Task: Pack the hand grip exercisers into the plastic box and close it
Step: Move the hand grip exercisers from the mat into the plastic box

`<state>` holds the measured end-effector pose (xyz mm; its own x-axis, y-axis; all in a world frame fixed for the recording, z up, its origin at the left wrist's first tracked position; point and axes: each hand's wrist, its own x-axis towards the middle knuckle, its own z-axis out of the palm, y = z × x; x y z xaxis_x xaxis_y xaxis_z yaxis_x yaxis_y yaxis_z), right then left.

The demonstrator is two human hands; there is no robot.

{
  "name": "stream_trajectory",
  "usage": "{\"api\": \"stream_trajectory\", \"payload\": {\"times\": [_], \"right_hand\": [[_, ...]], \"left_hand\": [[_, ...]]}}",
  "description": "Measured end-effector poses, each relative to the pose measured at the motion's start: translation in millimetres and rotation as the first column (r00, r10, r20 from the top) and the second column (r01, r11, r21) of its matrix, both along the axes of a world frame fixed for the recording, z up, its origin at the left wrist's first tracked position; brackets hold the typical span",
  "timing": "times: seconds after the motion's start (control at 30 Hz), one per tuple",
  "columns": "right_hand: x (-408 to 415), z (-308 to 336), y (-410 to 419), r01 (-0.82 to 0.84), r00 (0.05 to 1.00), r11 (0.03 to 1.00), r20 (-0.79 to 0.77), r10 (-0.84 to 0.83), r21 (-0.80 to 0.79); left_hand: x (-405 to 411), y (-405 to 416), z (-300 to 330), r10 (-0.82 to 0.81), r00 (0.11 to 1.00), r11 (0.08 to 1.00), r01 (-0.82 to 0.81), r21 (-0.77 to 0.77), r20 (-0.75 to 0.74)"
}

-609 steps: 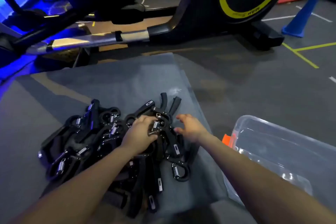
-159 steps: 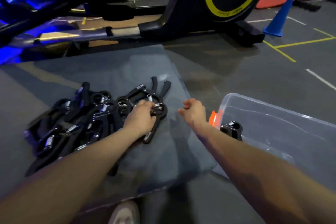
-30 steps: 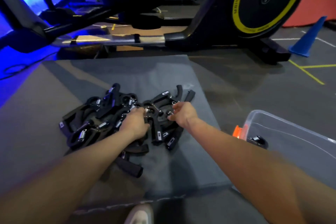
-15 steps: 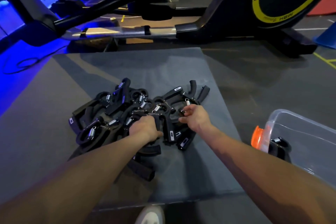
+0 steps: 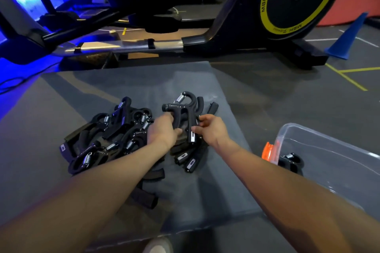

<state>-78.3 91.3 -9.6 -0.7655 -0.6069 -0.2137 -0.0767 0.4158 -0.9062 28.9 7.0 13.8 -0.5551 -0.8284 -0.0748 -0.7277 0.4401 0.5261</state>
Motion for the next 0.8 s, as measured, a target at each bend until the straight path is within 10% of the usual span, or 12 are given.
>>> {"api": "stream_trajectory", "payload": {"times": [0.4,0.8], "right_hand": [[-59.2,29.2,119.5,0.222,0.967,0.966,-0.098,-0.236,-0.133],[-105.1,-10.7,258.3,0.512,0.859,0.858,-0.039,-0.51,0.046]], "left_hand": [[-92.5,100.7,15.1,-0.24,0.933,0.971,0.235,-0.051,-0.268],[-149.1,198.4,-29.0,-0.617,0.783,0.783,0.621,0.034,-0.073]]}}
